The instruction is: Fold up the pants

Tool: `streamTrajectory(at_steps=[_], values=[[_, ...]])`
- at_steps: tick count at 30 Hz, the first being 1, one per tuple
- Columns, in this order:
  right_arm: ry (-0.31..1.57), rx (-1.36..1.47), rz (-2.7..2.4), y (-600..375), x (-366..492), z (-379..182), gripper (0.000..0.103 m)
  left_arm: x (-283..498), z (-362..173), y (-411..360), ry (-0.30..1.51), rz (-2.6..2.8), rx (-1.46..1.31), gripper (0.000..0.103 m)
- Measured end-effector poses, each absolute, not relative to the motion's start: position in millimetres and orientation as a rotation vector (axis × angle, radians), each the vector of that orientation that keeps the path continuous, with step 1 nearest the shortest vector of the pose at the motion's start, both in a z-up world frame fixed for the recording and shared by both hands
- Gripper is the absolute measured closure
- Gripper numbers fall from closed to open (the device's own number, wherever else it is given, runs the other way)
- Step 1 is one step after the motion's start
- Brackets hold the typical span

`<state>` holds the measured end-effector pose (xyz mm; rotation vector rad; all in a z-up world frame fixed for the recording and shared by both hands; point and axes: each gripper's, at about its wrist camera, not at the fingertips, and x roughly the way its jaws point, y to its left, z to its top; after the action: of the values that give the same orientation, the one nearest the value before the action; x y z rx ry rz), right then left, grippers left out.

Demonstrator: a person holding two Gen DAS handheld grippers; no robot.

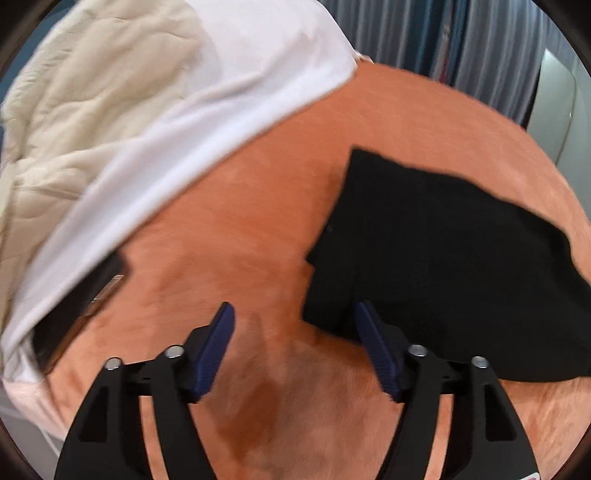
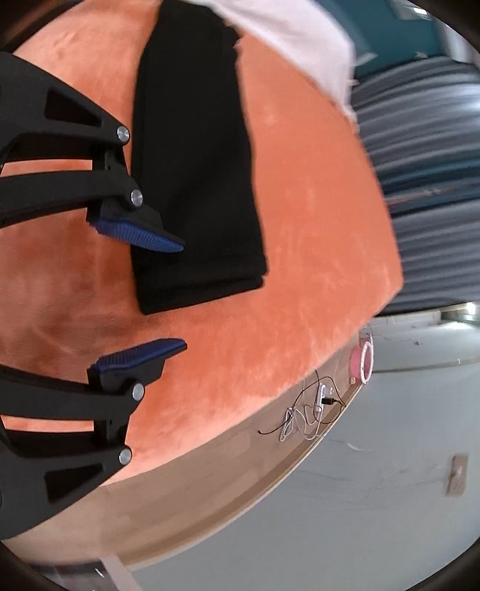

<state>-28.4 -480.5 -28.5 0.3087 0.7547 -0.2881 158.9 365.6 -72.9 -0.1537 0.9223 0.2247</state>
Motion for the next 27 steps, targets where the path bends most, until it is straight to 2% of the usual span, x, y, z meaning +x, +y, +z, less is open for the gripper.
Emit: streamTrajectory(at_steps=[2,3,4,5,6,8,9,10,12,14,16,18,19,20,21,24,27], values=[[0.705,0.390,-0.279,-486,-32,-16,0.054,146,-57,370,0.868,0.265,-0.190,0.021],[0.701,0.413,-0.272,-488,-29,-13,0.045,139,-48,369,0.835,0.282,-0.218,0.021],[0.700,0.429,-0.270,-489,-22,-10,0.029,132,-42,364,0.810,0.287,-0.236,0.020],[0.699,0.432,-0.275,-488,-13,-7,0.022,129,-33,356,0.783,0.274,-0.250,0.020],[0.700,0.419,-0.277,-487,-2,-7,0.018,128,-30,349,0.774,0.260,-0.253,0.020],[0.750,0.385,-0.294,-485,20,-14,0.019,127,-23,321,0.766,0.222,-0.246,0.017],[0.796,0.377,-0.276,-484,38,-23,0.027,130,-21,306,0.764,0.204,-0.237,0.016],[0.837,0.371,-0.256,-483,44,-31,0.054,130,-20,294,0.764,0.186,-0.223,0.016],[0.905,0.307,-0.221,-471,64,-36,0.097,131,-22,265,0.782,0.149,-0.174,0.016],[0.751,0.158,-0.226,-450,52,4,0.097,135,-22,237,0.801,0.104,-0.136,0.016],[0.637,0.127,-0.223,-446,34,31,0.096,135,-24,214,0.806,0.060,-0.119,0.016],[0.691,0.073,-0.284,-460,33,14,0.090,128,-32,190,0.811,0.008,-0.101,0.016],[0.851,0.108,-0.310,-481,42,-21,0.086,130,-36,180,0.819,-0.010,-0.090,0.016],[0.965,0.119,-0.368,-495,44,-47,0.086,133,-40,170,0.828,-0.023,-0.077,0.016],[0.989,0.117,-0.401,-500,41,-57,0.085,137,-46,160,0.843,-0.031,-0.060,0.016],[0.835,0.250,-0.396,-506,1,-46,0.085,140,-58,141,0.868,-0.039,-0.021,0.016],[0.778,0.286,-0.351,-491,-17,-32,0.084,143,-65,135,0.871,-0.026,-0.018,0.016]])
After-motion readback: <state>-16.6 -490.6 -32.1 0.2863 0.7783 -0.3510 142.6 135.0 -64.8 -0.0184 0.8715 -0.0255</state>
